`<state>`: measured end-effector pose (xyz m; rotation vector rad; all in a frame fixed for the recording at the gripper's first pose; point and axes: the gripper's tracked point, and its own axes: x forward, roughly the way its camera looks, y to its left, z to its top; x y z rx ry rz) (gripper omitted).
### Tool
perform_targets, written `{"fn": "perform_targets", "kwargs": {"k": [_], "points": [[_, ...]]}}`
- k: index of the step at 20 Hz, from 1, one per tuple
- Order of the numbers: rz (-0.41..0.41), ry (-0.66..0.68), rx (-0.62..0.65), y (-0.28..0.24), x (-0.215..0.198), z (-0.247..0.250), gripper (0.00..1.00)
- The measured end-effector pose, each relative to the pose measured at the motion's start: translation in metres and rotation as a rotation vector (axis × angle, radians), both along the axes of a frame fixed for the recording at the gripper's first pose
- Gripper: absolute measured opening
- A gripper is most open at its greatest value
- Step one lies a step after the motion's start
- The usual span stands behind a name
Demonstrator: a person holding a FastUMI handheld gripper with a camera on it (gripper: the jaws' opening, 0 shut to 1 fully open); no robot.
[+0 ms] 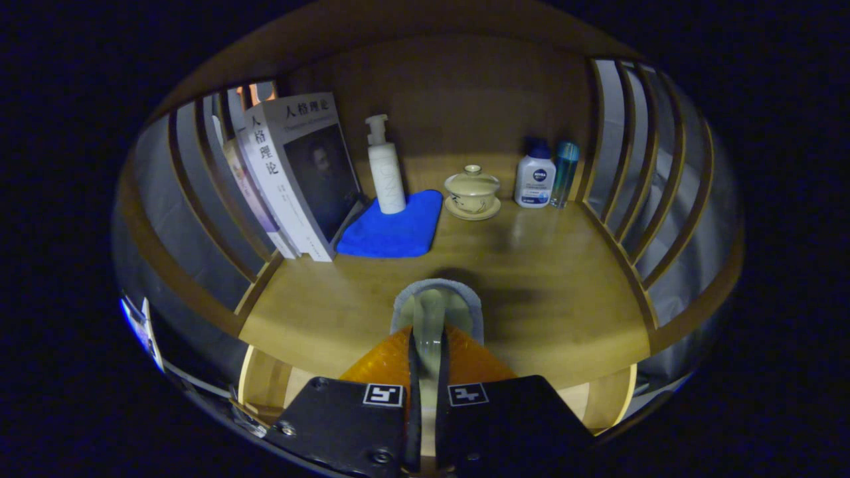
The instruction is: Pull open the drawer, take out the items inside it, and place them on the countertop above the cabinet.
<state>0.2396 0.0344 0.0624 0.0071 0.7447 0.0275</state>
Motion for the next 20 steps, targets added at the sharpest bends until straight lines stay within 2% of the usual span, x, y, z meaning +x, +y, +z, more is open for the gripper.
{"fn": "perform_targets", "kwargs": {"k": [6,11,16,20], "points": [[-0.016,-0.017,-0.024,0.001,0.026,-0.001,0.11],[-0.014,-0.038,0.007,0.0,0.031,-0.004,0.12],[-0.033,-0.052,0.079,-0.003,0.037,-0.012,0.21],[-0.004,-0.089,0.04,-0.003,0.041,-0.012,0.27]]}}
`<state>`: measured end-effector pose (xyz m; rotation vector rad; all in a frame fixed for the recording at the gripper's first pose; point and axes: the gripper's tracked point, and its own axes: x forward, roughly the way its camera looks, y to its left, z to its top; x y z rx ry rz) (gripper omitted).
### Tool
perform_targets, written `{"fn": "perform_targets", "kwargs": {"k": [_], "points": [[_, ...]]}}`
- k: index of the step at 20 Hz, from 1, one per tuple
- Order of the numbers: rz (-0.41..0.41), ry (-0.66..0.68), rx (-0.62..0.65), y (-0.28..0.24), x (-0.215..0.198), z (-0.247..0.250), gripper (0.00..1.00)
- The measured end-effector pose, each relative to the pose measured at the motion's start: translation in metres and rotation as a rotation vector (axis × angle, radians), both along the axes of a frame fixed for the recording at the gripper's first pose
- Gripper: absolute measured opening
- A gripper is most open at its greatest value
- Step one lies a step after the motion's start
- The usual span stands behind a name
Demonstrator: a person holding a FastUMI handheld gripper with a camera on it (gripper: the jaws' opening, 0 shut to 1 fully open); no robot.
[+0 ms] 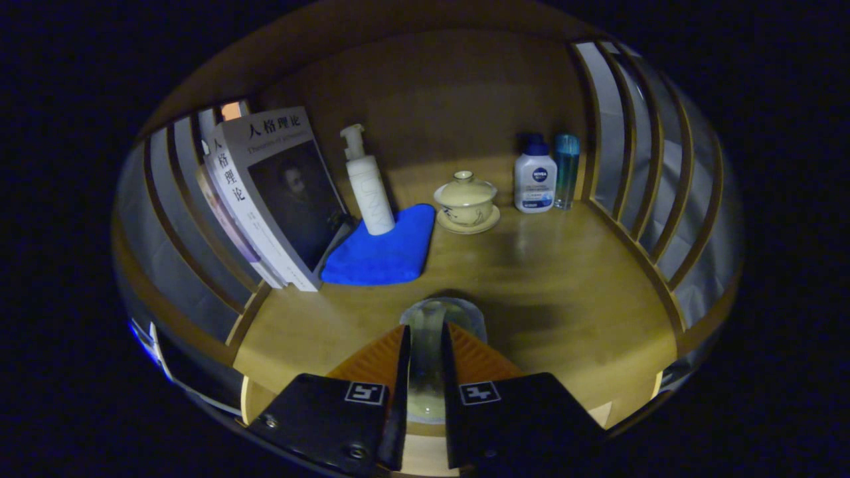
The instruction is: Pull open the drawer, take out the items inside it, and place them on the countertop above the cabinet.
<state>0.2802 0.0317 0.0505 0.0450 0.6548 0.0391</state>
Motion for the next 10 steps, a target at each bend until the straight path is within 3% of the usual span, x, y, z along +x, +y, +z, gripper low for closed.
{"fn": "perform_targets", "kwargs": {"k": [3,7,10], "points": [[0.02,-0.034,-0.088,0.002,-0.001,-0.002,0.64],[0.02,-0.103,-0.102,0.009,-0.007,-0.004,0.63],[-0.02,-0.177,-0.01,0.01,-0.012,0.0,0.62]]}}
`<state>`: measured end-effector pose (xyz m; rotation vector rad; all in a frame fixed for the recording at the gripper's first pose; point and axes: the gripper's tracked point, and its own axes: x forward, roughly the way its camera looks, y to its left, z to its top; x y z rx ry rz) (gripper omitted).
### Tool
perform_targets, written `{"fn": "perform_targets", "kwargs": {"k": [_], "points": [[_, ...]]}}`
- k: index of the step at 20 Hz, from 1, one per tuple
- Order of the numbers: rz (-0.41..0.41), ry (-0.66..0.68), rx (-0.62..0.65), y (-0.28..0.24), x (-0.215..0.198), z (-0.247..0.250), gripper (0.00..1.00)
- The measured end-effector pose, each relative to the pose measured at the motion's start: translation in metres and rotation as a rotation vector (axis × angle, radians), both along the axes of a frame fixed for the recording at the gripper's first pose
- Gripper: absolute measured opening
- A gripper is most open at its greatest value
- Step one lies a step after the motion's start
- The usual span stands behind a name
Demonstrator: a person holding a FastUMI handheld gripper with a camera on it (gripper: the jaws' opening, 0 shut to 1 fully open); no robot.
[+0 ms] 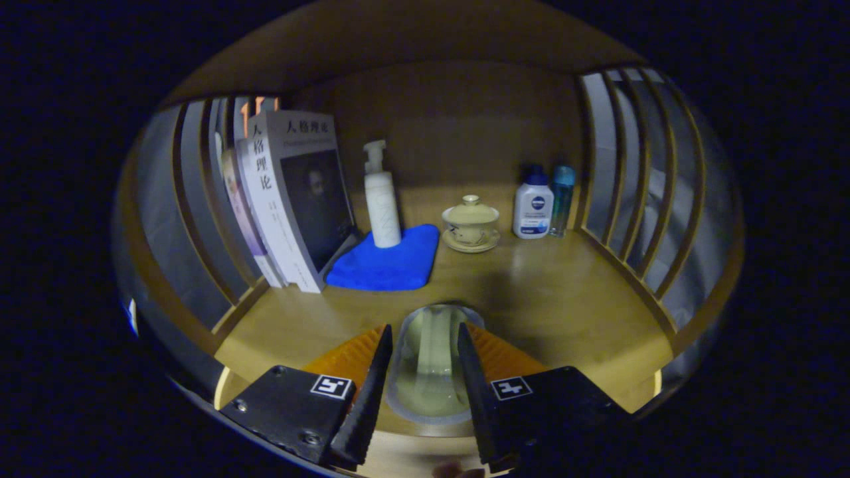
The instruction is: Pull open the drawer, take out the items inside it, and place them on the countertop above the cabinet.
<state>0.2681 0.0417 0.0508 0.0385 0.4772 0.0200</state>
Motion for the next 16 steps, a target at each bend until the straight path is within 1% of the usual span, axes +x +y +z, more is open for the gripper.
{"fn": "perform_targets", "kwargs": {"k": [1,3,5,8,11,12,16], "points": [[-0.004,-0.012,0.021,-0.003,-0.002,0.001,0.64],[-0.021,-0.051,0.015,-0.012,-0.002,0.009,0.83],[-0.027,-0.106,0.004,-0.016,-0.006,0.021,0.82],[-0.018,-0.167,-0.023,-0.016,-0.029,0.031,0.82],[0.009,-0.212,-0.101,-0.015,-0.066,0.03,0.82],[0.027,-0.234,-0.112,-0.01,-0.076,0.03,0.88],[0.057,-0.317,-0.112,-0.002,-0.125,0.035,0.88]]}}
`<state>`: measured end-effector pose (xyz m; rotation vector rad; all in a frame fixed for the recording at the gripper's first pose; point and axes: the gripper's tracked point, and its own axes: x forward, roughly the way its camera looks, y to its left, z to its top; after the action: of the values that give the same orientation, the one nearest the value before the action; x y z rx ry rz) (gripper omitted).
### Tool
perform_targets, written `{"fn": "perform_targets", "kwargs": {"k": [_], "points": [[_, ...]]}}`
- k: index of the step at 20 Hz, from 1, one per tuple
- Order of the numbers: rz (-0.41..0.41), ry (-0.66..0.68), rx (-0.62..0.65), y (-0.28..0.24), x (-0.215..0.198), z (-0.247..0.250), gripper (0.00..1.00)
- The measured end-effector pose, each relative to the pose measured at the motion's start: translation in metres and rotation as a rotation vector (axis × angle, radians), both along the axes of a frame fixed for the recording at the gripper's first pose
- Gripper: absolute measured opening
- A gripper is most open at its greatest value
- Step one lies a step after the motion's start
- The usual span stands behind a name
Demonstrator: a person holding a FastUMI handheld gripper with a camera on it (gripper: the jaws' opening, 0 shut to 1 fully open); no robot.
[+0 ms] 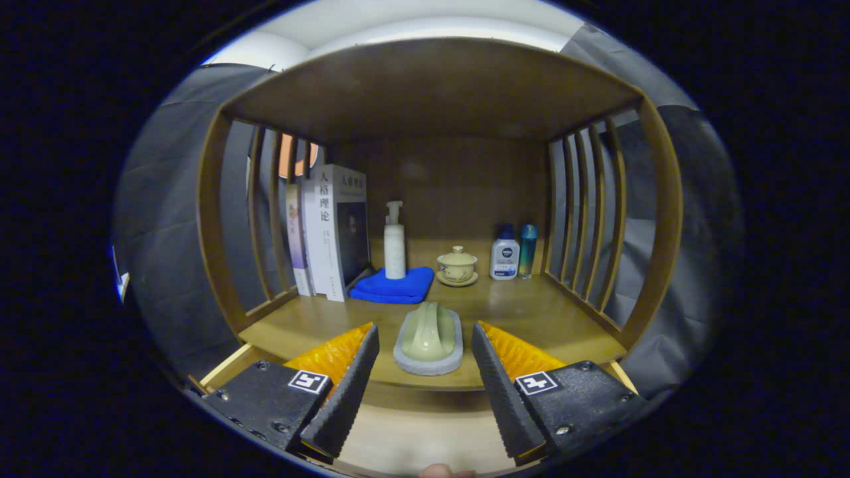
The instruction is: Pull open the drawer, take out the items inside it, and place them on the countertop above the cabinet.
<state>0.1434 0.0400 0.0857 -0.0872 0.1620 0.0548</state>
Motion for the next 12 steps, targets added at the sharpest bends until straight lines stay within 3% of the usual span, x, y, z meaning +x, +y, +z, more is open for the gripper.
{"fn": "perform_targets", "kwargs": {"k": [2,6,12], "points": [[0.015,-0.02,-0.008,0.002,-0.024,-0.004,0.98],[0.029,-0.074,-0.004,0.011,-0.071,-0.015,0.98],[-0.033,-0.143,-0.068,0.007,-0.133,-0.05,0.98]]}}
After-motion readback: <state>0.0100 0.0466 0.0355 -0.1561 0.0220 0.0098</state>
